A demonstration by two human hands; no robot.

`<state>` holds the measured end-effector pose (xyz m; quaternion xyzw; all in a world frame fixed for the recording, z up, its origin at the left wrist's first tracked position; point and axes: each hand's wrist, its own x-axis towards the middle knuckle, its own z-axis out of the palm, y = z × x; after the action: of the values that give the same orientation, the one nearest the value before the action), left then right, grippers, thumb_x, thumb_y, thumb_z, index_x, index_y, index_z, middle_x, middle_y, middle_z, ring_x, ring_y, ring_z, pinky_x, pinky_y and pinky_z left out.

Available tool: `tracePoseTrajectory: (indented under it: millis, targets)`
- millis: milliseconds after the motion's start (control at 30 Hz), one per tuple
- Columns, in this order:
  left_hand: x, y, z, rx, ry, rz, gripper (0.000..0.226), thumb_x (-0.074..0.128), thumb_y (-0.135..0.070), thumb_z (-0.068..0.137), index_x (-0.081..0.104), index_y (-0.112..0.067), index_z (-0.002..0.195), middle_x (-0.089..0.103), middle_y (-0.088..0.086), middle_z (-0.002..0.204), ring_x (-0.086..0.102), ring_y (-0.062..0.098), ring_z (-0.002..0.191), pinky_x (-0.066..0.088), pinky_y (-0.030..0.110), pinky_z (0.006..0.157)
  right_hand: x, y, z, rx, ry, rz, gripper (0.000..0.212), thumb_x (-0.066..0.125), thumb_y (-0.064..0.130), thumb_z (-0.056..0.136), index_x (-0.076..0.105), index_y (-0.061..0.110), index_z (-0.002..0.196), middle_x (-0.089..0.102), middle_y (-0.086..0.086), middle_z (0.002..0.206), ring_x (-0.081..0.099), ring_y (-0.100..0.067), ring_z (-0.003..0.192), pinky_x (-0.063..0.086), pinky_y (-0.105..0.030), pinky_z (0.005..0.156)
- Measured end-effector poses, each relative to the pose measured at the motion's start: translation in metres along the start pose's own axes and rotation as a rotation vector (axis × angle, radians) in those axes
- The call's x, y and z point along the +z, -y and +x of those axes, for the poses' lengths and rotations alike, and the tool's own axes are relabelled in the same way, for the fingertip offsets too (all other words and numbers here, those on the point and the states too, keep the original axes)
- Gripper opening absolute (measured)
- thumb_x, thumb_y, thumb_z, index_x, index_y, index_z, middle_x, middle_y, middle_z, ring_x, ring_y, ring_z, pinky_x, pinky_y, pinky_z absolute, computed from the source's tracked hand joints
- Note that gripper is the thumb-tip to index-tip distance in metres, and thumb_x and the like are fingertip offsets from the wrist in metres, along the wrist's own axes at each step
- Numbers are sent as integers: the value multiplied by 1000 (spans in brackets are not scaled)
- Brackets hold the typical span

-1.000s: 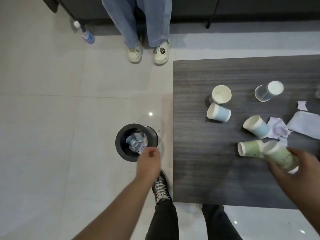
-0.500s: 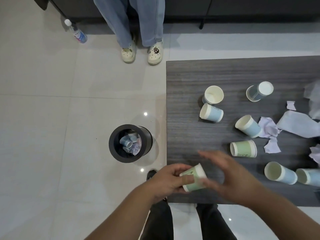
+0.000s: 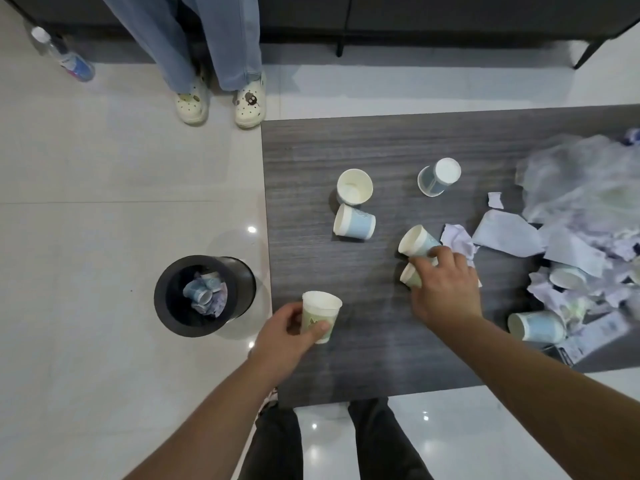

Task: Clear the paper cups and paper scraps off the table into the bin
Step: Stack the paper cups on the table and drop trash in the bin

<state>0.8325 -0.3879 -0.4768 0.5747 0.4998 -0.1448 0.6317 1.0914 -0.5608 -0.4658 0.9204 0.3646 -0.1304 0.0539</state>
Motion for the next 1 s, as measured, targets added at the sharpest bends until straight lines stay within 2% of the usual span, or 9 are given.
tracePoseTrajectory:
  millis: [67, 167, 333, 433, 533, 600, 767, 900, 1000]
  targets:
    - [7, -4, 4, 15, 1, 64, 84, 79, -83, 58, 62, -44, 131, 72, -24, 120, 69, -1, 113, 55, 26, 92, 7, -4, -2, 4, 25, 40, 54, 82, 21, 71, 74, 14, 124, 62, -21, 121, 57, -47, 102, 48, -54, 85]
    - [16, -8, 10, 39, -42, 75, 66, 84, -79, 57, 56, -59, 114, 68, -32, 116, 67, -8, 109, 52, 17, 86, 15, -10, -5, 61, 120, 49, 56, 83, 33, 76, 69, 12, 127, 62, -19, 118, 56, -45, 103, 49, -52, 86]
    - [30, -9, 10, 99, -57, 117, 63, 88, -71, 64, 53, -62, 116, 71, -27, 122, 68, -2, 114, 58, 27, 98, 14, -15, -3, 177, 127, 130, 50, 78, 42, 83, 66, 11, 120, 69, -18, 113, 58, -43, 106, 47, -49, 90]
    - [37, -13, 8, 132, -50, 178, 63, 88, -68, 68, 51, -63, 118, 70, -28, 123, 67, -1, 116, 58, 27, 99, -6, -4, -3, 209, 27, 552, 56, 76, 50, 86, 59, 26, 134, 71, -3, 111, 65, -28, 103, 51, -41, 88]
    - [45, -19, 8, 161, -47, 228, 72, 90, -63, 71, 53, -53, 131, 69, -27, 125, 67, 0, 117, 59, 32, 101, -34, 20, -12, 265, 157, 1053, 62, 74, 60, 80, 52, 51, 137, 69, 12, 102, 72, -10, 90, 54, -28, 81]
    - [51, -26, 8, 181, -26, 244, 74, 88, -66, 70, 51, -55, 133, 69, -28, 124, 66, -4, 115, 59, 31, 100, -43, 34, -23, 248, 221, 1188, 64, 72, 60, 77, 50, 58, 137, 69, 15, 103, 75, -9, 92, 56, -21, 78]
    - [59, -43, 5, 202, -17, 267, 71, 86, -69, 69, 48, -62, 128, 70, -32, 117, 68, -10, 108, 60, 23, 90, -42, 40, -38, 203, 252, 1138, 46, 68, 61, 89, 61, 56, 134, 61, 19, 121, 65, -2, 112, 54, -27, 98]
    - [55, -46, 3, 224, -23, 283, 65, 84, -70, 71, 50, -59, 125, 68, -37, 115, 64, -19, 105, 55, 14, 80, -43, 33, -36, 218, 304, 1046, 60, 78, 77, 65, 73, 40, 112, 72, 14, 97, 66, 0, 81, 51, -15, 75]
    - [50, -47, 5, 248, -10, 316, 67, 85, -69, 71, 53, -54, 128, 70, -31, 118, 65, -14, 108, 58, 20, 89, -45, 17, -32, 187, 380, 1061, 58, 96, 51, 66, 63, 43, 113, 70, 9, 94, 66, -4, 76, 52, -13, 71]
